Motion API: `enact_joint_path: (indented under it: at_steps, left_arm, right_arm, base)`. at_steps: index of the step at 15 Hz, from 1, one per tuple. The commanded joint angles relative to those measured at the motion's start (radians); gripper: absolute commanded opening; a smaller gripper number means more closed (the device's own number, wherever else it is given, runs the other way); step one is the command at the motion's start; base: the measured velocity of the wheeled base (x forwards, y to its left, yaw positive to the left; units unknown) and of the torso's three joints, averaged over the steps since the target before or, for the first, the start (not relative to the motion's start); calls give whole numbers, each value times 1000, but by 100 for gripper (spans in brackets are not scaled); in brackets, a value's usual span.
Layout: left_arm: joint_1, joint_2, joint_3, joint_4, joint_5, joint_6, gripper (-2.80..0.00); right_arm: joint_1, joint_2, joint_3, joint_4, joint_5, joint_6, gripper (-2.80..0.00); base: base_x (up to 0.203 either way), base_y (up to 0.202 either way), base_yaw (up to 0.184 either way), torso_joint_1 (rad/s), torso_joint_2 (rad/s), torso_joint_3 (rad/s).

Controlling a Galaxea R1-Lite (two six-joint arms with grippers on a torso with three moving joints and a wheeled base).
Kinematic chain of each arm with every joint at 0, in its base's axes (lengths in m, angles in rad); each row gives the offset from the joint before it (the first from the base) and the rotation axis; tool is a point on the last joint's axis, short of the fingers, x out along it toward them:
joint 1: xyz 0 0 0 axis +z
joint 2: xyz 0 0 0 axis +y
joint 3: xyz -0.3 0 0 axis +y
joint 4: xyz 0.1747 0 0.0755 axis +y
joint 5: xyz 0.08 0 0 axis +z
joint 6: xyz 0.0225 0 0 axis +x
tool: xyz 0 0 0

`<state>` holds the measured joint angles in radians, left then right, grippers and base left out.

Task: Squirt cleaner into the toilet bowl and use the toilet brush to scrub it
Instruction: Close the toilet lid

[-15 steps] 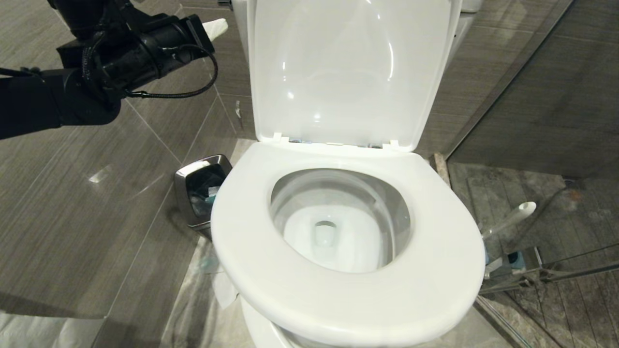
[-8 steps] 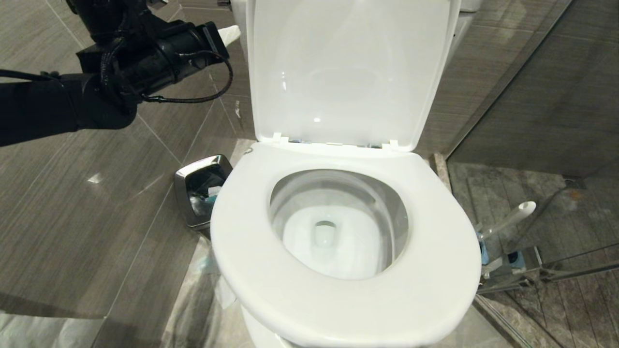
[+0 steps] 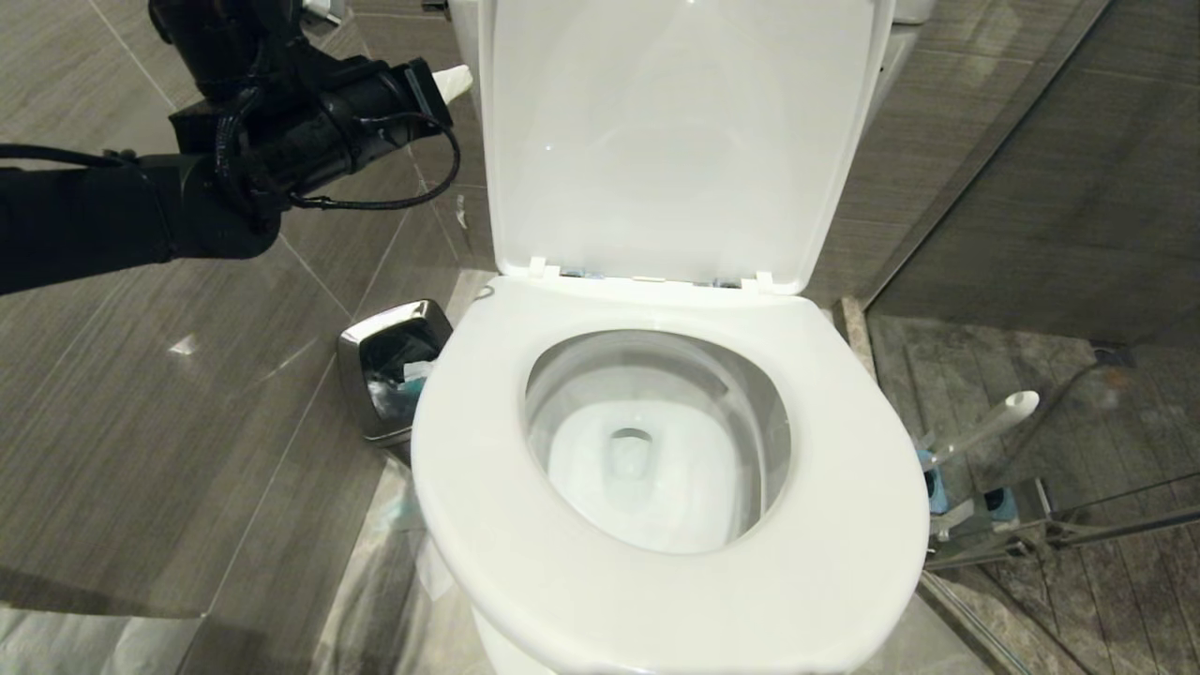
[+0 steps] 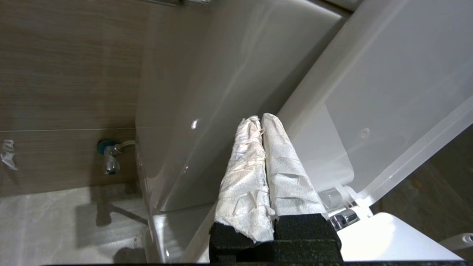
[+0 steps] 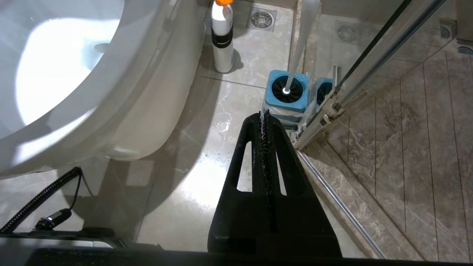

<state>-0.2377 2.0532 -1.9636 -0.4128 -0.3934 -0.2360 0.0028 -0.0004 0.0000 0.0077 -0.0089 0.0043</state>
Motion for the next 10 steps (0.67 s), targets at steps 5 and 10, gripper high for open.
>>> enact_joint_path:
  at_steps: [5, 10]
  left_arm:
    - [0, 27, -1, -3, -2, -1, -280]
    - [0, 42, -1, 2, -11, 7, -280]
  right_arm:
    - [0, 0, 0, 0, 0, 0, -280]
    - [0, 0, 0, 0, 0, 0, -280]
  base:
    - [0, 0, 0, 0, 0, 0]
    - [0, 0, 0, 0, 0, 0]
